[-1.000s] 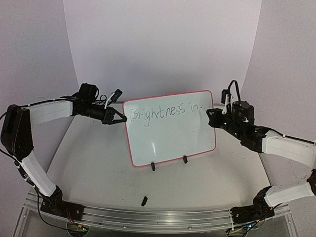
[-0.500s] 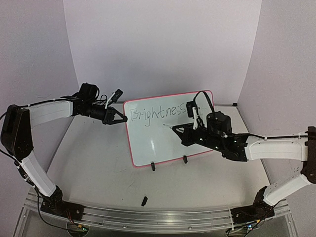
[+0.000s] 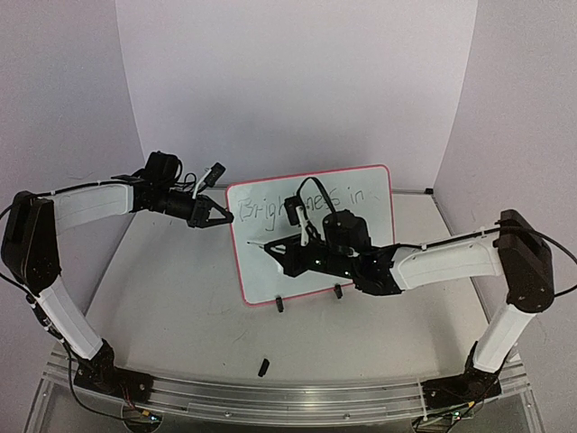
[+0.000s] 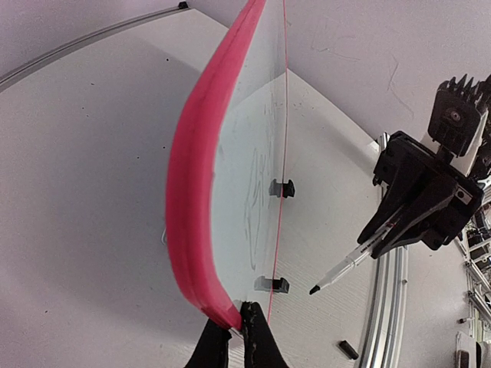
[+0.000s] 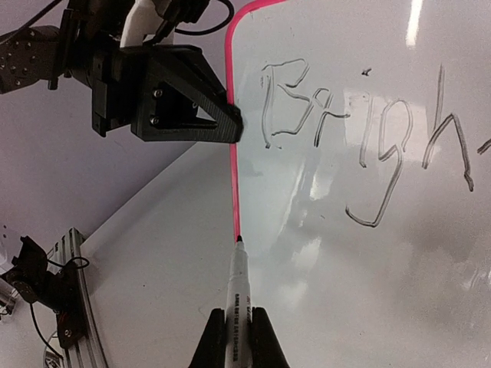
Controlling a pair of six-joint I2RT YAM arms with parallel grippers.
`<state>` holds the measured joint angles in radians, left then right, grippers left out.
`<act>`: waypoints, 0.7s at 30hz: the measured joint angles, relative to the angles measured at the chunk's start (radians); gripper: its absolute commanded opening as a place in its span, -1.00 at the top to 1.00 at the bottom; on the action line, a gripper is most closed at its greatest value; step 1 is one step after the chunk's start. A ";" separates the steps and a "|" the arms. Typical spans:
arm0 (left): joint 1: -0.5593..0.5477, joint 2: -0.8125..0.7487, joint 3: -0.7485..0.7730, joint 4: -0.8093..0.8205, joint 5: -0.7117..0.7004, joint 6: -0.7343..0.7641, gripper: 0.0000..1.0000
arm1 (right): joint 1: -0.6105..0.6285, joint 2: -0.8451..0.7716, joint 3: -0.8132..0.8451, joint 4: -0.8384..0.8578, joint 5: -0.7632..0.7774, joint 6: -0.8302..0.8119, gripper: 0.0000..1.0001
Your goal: Write a sentence on the whiteboard
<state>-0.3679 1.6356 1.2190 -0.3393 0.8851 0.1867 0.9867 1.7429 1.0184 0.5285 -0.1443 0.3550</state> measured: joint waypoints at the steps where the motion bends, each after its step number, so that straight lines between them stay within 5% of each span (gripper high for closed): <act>1: 0.000 0.000 0.000 0.000 0.000 0.000 1.00 | 0.000 0.012 0.006 0.003 0.000 0.004 1.00; 21: -0.003 0.000 0.003 -0.001 -0.012 0.000 1.00 | 0.013 0.096 0.027 0.007 0.078 0.066 1.00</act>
<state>-0.3706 1.6356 1.2216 -0.3401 0.8732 0.1867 0.9999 1.8389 1.0451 0.5354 -0.0660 0.4215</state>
